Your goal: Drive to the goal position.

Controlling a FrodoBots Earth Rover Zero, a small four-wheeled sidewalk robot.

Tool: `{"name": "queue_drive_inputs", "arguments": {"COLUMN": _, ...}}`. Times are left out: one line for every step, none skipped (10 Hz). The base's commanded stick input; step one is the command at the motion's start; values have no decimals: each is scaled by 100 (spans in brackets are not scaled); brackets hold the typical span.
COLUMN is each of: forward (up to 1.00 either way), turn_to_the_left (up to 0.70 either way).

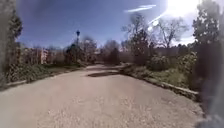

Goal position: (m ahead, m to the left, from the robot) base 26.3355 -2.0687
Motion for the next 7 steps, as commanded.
{"name": "queue_drive_inputs", "arguments": {"forward": 100, "turn_to_the_left": 0}}
{"name": "queue_drive_inputs", "arguments": {"forward": 100, "turn_to_the_left": 0}}
{"name": "queue_drive_inputs", "arguments": {"forward": 100, "turn_to_the_left": 0}}
{"name": "queue_drive_inputs", "arguments": {"forward": 100, "turn_to_the_left": 0}}
{"name": "queue_drive_inputs", "arguments": {"forward": 100, "turn_to_the_left": 0}}
{"name": "queue_drive_inputs", "arguments": {"forward": 100, "turn_to_the_left": 0}}
{"name": "queue_drive_inputs", "arguments": {"forward": 100, "turn_to_the_left": 0}}
